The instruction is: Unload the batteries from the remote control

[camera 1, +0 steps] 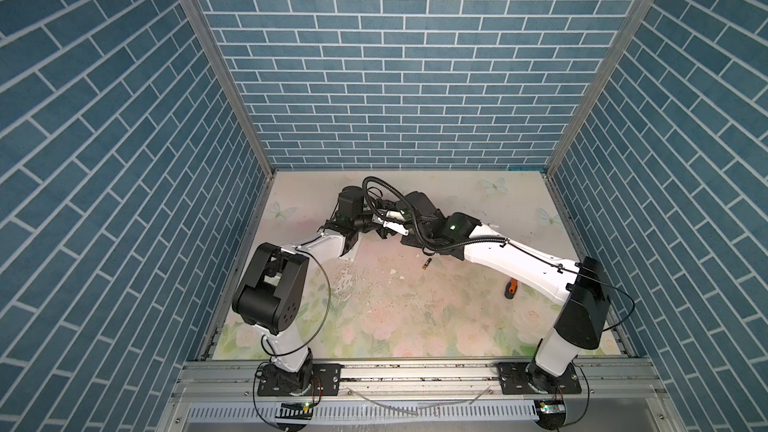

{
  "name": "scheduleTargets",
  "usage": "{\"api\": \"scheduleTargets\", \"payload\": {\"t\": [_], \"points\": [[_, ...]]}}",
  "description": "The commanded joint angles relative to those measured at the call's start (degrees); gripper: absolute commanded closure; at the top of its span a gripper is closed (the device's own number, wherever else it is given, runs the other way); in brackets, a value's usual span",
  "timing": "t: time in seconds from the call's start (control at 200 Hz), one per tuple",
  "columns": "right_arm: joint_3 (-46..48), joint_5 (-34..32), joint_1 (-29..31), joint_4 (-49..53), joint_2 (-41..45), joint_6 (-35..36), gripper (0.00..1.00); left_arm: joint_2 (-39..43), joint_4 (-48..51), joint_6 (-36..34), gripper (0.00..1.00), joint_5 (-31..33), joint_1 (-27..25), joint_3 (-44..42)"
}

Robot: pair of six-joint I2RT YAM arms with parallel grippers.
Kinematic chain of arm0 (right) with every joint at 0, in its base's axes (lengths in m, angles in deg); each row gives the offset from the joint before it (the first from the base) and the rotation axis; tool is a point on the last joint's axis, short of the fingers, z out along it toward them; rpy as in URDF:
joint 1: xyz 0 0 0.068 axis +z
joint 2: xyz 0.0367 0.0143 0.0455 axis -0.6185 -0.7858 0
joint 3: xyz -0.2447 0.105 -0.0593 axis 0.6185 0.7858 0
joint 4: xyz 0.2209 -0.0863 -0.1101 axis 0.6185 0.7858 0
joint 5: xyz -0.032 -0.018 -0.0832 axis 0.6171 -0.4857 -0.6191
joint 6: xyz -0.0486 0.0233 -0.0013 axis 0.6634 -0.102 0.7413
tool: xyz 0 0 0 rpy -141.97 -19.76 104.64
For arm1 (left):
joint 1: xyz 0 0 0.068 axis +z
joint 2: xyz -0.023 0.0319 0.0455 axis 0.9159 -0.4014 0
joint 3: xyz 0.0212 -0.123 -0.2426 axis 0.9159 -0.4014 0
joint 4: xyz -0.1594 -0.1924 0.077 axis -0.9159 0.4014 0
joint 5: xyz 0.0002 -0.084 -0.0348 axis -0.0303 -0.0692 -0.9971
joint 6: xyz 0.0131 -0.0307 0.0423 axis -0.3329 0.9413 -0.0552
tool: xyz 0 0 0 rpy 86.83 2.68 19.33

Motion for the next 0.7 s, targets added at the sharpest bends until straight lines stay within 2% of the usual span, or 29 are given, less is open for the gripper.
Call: {"api": "scheduleTargets", "payload": {"t": [0.0, 0.16, 0.39, 0.695], "points": [[2.31, 0.29, 0.94, -0.59, 1.07, 2.06, 1.0, -0.3, -5.3, 0.99, 0.57, -0.84, -0.27, 0.1], [3.82, -1.04, 0.97, -0.55, 2.05, 2.78, 1.0, -0.65, -5.64, 1.12, 0.57, -1.21, -0.21, 0.57], [5.31, -2.25, 0.87, -0.75, 3.16, 3.52, 1.0, 0.05, -5.18, 0.86, 0.49, -1.48, 0.4, 0.73], [7.23, -4.81, 0.72, -1.74, 4.43, 5.46, 1.0, 1.85, -2.17, -0.65, 0.52, -1.58, 1.21, 0.71]]}}
